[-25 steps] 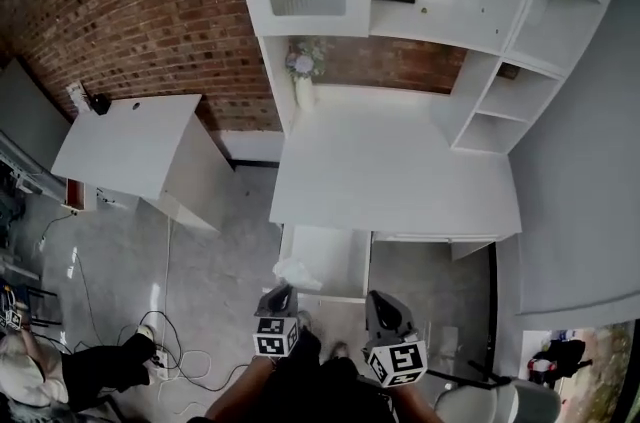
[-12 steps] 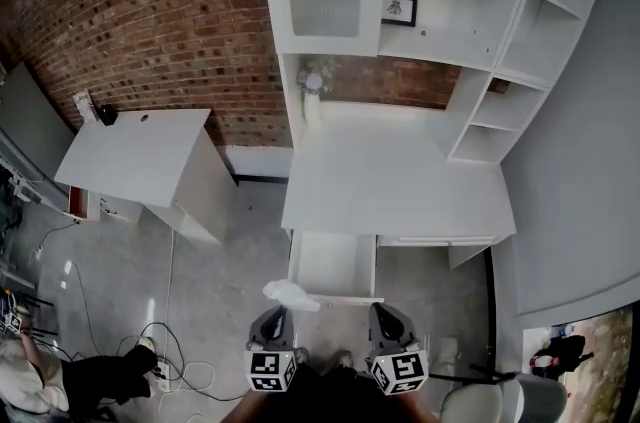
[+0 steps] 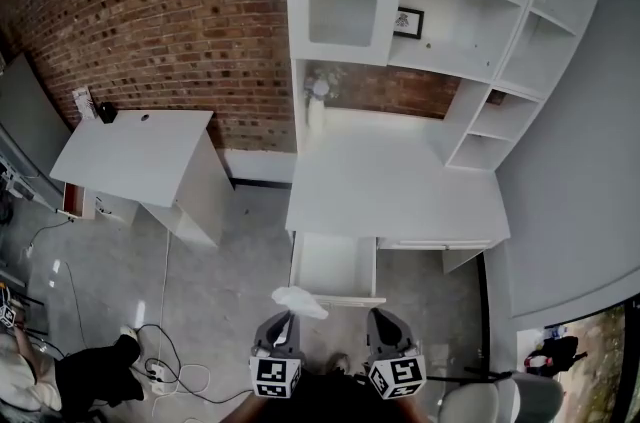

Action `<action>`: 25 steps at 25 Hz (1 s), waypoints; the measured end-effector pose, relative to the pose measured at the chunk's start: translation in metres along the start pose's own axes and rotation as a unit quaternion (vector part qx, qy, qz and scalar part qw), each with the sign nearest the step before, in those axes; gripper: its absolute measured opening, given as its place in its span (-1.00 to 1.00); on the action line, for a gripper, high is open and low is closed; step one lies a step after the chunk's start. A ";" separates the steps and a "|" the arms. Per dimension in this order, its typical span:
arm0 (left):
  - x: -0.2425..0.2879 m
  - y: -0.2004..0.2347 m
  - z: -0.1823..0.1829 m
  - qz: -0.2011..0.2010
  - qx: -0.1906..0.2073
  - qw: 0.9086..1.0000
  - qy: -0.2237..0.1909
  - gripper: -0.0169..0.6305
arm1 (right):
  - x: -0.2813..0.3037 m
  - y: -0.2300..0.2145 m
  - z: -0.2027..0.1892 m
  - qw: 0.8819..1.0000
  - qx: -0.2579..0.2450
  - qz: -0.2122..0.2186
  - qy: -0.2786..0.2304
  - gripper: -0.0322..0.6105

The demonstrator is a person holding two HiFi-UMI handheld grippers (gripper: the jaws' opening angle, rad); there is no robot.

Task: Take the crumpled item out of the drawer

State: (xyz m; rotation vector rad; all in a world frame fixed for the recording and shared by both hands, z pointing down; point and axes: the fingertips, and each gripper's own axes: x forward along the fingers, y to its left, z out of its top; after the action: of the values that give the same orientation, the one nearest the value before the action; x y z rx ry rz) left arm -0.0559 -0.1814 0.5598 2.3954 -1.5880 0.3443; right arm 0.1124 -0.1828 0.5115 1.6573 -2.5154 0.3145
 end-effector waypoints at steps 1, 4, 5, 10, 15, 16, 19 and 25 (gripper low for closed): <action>-0.001 0.001 0.001 -0.001 0.000 1.000 -0.002 -0.82 | 0.000 0.002 0.001 1.000 -0.001 0.000 -0.002 -0.86; -0.005 0.003 -0.001 -0.002 -0.003 1.000 -0.004 -0.82 | 0.000 0.007 0.001 1.000 -0.004 -0.001 -0.004 -0.86; -0.006 0.003 -0.002 -0.002 -0.004 1.000 -0.005 -0.82 | 0.000 0.009 0.000 1.000 -0.005 0.000 -0.004 -0.86; -0.009 0.004 0.001 -0.005 -0.001 1.000 -0.008 -0.82 | -0.001 0.017 0.001 1.000 -0.006 0.008 -0.003 -0.86; -0.011 0.004 0.004 -0.009 -0.002 1.000 -0.013 -0.82 | -0.003 0.021 -0.002 1.000 -0.007 0.010 -0.002 -0.86; -0.011 0.004 0.004 -0.009 -0.002 1.000 -0.013 -0.82 | -0.003 0.021 -0.001 1.000 -0.007 0.008 -0.001 -0.86; -0.010 0.006 0.002 -0.007 -0.003 1.000 -0.014 -0.82 | -0.003 0.021 -0.001 1.000 -0.008 0.006 0.000 -0.86; -0.009 0.008 0.000 -0.009 -0.004 1.000 -0.013 -0.82 | -0.002 0.021 0.000 1.000 -0.009 0.006 -0.002 -0.86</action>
State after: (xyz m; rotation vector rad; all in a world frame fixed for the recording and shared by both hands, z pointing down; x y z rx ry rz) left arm -0.0664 -0.1768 0.5570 2.4157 -1.5746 0.3049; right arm 0.0937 -0.1726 0.5086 1.6392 -2.5243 0.2887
